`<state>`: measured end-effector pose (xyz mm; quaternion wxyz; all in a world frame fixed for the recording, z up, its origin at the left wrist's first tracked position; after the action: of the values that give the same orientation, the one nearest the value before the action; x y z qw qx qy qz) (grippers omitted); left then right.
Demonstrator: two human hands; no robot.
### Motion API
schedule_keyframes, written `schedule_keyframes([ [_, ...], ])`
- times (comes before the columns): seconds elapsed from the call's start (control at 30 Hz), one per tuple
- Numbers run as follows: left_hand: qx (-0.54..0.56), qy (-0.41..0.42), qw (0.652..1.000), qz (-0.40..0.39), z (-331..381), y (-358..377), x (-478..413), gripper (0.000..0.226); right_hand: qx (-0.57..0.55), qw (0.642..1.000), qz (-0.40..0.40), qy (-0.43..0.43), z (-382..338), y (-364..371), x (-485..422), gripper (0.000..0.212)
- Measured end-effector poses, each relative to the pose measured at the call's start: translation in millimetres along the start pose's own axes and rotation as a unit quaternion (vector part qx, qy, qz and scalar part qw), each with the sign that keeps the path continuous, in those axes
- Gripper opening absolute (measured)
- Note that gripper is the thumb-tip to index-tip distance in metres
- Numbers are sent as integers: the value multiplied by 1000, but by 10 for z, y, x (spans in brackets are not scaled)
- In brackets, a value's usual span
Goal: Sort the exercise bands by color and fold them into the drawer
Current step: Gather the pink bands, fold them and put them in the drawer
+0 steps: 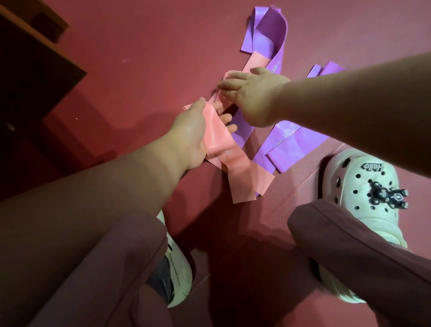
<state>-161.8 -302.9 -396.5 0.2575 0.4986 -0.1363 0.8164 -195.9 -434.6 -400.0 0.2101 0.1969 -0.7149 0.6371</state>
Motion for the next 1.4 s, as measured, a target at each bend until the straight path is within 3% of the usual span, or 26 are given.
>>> schedule_keyframes([
  [0.17, -3, 4, 1000, -1, -4, -45, -21, 45, -207, 972, 100, 40, -10, -112, 56, 40],
  [0.3, 12, -2, 1000, -7, -7, -77, -16, 42, -239, 958, 148, 61, -40, -179, 148, 20],
  [0.37, 29, 2, 1000, -1, 3, -109, -22, 42, -275, 942, 171, 88, -22, -159, 208, 22],
  [0.47, 31, 23, 999, 18, 28, -155, -46, 42, -386, 896, 170, 137, 15, -76, 274, 40],
  [0.57, 37, 26, 999, 27, 31, -174, -63, 41, -525, 798, 172, 242, 119, -20, 352, 41],
  [0.67, 36, 23, 999, 27, 23, -180, -76, 42, -691, 648, 166, 274, 147, 37, 426, 29],
  [0.77, 37, 21, 999, 28, 10, -174, -85, 42, -830, 490, 125, 235, 75, 41, 469, 33],
  [0.87, 52, 15, 998, 17, 3, -177, -97, 47, -877, 442, 58, 177, -26, -11, 487, 42],
  [0.93, 57, 11, 998, 11, -5, -178, -115, 51, -890, 437, 19, 131, -101, -45, 485, 43],
  [1.0, 61, 8, 998, 14, -9, -173, -112, 49, -879, 466, 2, 102, -163, -80, 478, 48],
  [1.07, 64, 12, 998, 12, -6, -160, -110, 47, -878, 473, -12, 80, -216, -114, 471, 55],
  [1.2, 46, 18, 998, -26, 6, -109, -66, 46, -870, 486, -39, 71, -248, -130, 457, 61],
  [1.27, 48, 17, 998, -42, 7, -93, -48, 51, -878, 473, -38, 63, -256, -130, 443, 61],
  [1.4, 81, 31, 996, -19, 19, -136, -70, 62, -871, 486, -30, 60, -302, -103, 410, 66],
])
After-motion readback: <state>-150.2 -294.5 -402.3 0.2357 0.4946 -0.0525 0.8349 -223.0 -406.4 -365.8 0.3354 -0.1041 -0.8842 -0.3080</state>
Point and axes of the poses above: each hand's wrist, its own x-axis away from the middle knuckle, its own y-axis out of the palm, z = x × y, the point moved 4 cm from there along -x, towards the middle knuckle, and after that the axes turned 6 degrees about -x, right-handed, at the moved point
